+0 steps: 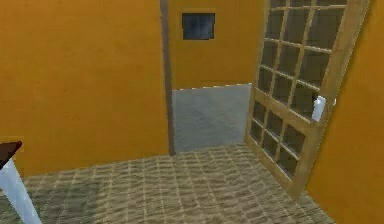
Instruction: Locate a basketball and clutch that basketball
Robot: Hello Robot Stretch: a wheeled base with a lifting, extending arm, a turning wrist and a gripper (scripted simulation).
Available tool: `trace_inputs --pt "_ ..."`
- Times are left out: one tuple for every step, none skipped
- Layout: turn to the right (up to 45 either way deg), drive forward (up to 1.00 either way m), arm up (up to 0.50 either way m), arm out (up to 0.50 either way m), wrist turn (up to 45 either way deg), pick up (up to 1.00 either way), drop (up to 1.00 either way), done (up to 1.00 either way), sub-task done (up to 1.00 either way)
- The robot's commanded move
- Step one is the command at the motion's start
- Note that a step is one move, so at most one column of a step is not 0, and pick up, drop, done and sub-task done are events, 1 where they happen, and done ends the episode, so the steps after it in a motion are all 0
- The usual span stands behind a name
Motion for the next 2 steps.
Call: trace_inputs --pt "0.0 1.00 0.00 0.00 0.0 0.00 0.00 0.00 0.00" --pt "0.0 0.85 0.00 0.00 0.0 0.00 0.00 0.00 0.00"
